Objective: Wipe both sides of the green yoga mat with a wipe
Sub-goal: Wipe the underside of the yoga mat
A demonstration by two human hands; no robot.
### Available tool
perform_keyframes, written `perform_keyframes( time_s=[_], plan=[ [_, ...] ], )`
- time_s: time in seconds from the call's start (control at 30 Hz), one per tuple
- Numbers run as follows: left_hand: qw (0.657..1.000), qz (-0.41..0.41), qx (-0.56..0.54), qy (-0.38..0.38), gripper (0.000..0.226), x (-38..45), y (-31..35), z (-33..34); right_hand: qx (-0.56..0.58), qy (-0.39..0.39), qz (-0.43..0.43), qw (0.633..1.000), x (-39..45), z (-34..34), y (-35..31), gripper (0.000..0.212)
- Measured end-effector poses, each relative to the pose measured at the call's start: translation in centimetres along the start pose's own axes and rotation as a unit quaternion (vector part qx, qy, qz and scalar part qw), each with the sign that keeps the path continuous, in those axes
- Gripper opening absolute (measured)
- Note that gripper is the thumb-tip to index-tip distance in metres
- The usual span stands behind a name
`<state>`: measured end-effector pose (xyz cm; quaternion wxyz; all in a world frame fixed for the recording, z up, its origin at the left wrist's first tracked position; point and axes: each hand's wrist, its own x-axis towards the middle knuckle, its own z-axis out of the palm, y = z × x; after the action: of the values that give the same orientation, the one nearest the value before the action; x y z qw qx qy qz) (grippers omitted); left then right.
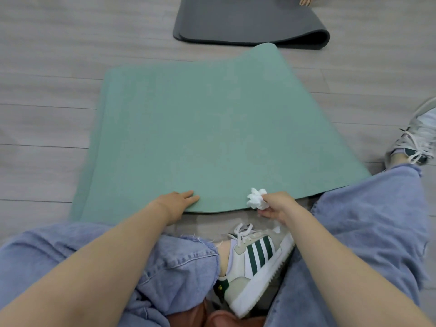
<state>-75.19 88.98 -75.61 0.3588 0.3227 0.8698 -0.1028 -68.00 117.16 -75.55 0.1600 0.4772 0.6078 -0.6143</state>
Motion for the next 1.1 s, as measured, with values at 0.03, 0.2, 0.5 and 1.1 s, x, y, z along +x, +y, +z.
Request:
perform_keyframes(
  time_s=[0.03,0.2,0.5,1.1],
  plan=[
    [1.000,0.000,0.000,-0.002,0.080,-0.1,-0.2,0.1,-0.026,-0.016,0.014,0.999,-0.5,-0.3,0.0,0.014],
    [1.000,0.018,-0.009,0.005,0.073,0.7,-0.6,-1.1,-0.175,-0.061,-0.011,0.983,-1.7,-1.9,-0.5,0.014],
    [0.972,-0.110,-0.133,0.158,0.065,4.5,-9.0,-0.9,-0.138,0.083,-0.296,0.941,4.1,4.7,-8.4,0.007],
    [0.886,-0.189,-0.180,0.383,0.066,7.9,-14.0,3.9,-0.379,0.095,-0.457,0.799,14.3,12.8,-11.1,0.010]
  ],
)
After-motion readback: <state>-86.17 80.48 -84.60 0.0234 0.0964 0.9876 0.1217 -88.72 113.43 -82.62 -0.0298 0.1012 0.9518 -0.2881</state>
